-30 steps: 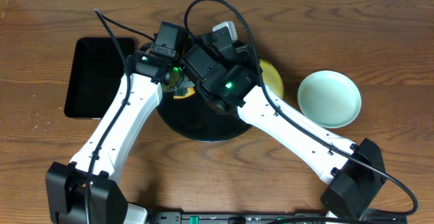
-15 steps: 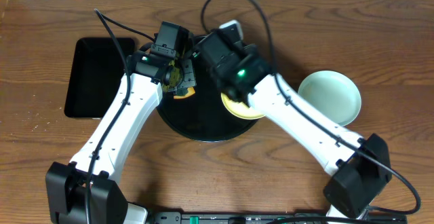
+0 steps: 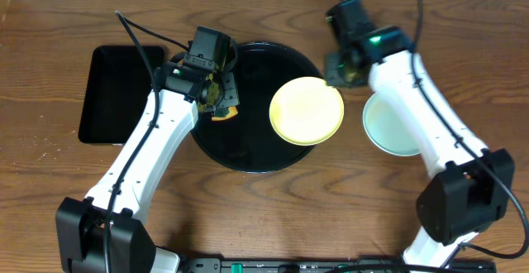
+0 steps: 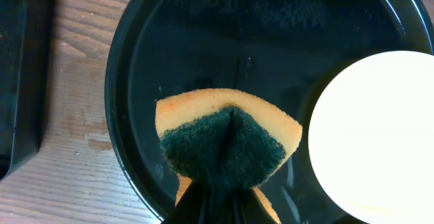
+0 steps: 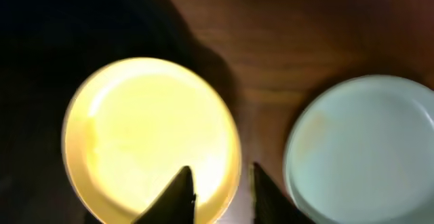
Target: Clean dirty plates on tray and stack at the side
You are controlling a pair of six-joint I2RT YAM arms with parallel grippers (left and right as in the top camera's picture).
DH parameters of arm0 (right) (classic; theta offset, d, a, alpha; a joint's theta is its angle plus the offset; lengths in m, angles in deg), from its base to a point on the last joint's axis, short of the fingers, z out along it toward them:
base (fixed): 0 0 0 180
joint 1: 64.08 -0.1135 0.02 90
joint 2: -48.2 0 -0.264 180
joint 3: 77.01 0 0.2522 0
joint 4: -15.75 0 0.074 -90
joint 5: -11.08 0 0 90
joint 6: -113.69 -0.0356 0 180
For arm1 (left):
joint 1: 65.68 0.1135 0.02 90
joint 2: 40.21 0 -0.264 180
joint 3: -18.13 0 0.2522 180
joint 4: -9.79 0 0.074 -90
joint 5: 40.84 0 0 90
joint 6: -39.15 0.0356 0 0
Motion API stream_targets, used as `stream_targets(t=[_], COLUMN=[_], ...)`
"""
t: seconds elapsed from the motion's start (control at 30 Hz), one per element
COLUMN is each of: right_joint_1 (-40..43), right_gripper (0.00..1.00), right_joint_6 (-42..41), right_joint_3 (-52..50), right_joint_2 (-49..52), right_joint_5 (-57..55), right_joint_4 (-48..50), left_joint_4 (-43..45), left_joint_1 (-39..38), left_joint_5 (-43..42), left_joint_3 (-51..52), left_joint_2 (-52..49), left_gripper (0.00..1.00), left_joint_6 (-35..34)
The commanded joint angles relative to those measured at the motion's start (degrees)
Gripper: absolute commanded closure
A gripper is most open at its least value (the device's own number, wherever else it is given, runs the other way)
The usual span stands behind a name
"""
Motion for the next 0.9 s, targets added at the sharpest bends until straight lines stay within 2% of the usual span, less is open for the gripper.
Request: stream_targets(t=[0.0, 0.13, 0.23, 0.4, 0.6, 0.73, 0.87], right_joint_1=[3.32, 4.76, 5.09, 5.09, 5.09, 5.07, 4.55], right_gripper=[0.68, 0.53, 0.49, 0.50, 0.51, 0.52, 0.68], right_joint_6=[0.87, 2.36, 3.19, 4.55, 5.40, 6.01, 6.01], right_joint_3=[-0.39, -1.05, -1.07, -1.07, -1.07, -1.09, -1.09], right_joint_2=[-0.50, 1.86, 4.48, 9.51, 13.92, 14.95, 15.02], right_joint_5=[6.43, 8.81, 9.99, 12.68, 12.63, 12.63, 12.63], right_joint_4=[-0.76, -0.96, -1.27, -1.62, -1.88, -1.79, -1.31], left_joint_4=[0.66, 1.31, 1.38, 1.62, 2.67, 4.26, 6.45], left_joint_1=[0.26, 0.26, 0.26, 0.28, 1.75, 6.12, 12.46], left_joint_5=[0.26, 0.26, 0.26, 1.38, 13.77, 14.51, 14.47], left_joint_3=[0.63, 0.63, 0.63, 0.63, 0.61, 0.63, 0.63], left_joint_2=[-0.35, -0.35, -0.35, -0.35, -0.35, -0.35, -0.35], left_gripper=[0.92, 0.92, 0.92, 0.93, 0.93, 0.92, 0.93], left_joint_6=[0.96, 0.96, 0.96, 1.95, 6.56, 8.90, 8.87])
